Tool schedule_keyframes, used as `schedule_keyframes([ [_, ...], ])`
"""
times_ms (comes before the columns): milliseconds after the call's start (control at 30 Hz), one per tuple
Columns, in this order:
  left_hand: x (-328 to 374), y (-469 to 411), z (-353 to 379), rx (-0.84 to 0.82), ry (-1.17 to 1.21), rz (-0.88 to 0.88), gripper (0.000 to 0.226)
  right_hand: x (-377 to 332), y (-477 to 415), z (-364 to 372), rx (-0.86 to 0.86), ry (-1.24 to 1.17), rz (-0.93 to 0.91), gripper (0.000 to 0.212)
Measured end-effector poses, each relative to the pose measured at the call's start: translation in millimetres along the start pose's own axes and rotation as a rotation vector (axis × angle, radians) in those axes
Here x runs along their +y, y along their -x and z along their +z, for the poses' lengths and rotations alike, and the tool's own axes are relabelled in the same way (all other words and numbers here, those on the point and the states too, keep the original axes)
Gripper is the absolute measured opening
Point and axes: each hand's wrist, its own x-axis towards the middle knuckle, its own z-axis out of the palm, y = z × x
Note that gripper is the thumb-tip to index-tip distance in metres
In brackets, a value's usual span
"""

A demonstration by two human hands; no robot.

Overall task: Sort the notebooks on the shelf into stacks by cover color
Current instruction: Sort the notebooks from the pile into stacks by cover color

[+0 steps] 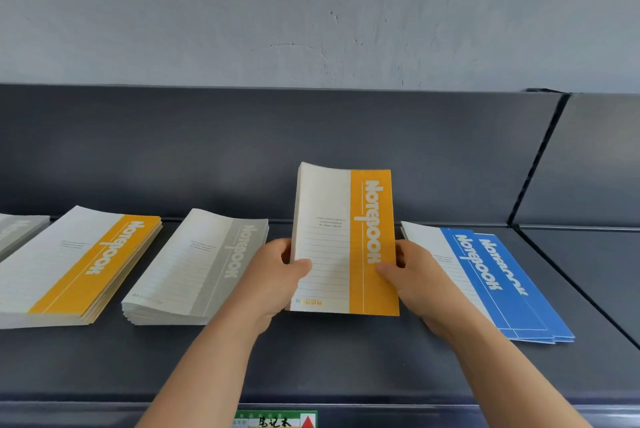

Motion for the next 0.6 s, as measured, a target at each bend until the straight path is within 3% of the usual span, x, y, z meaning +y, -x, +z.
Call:
schedule_keyframes([
  [100,-3,-3,4,0.002,0.01,-0.069,0.017,-1,-5,3,-0.036,0.051,0.077,0.027],
  [300,-11,-9,11,-0.003,-0.025,-0.125,0.022,2,-14,8,-0.047,0.115,0.117,0.005],
  [600,-16,-15,20,0.031,-0.139,-0.169,0.02,5,-22,13,-0.034,0.292,0.134,0.007],
])
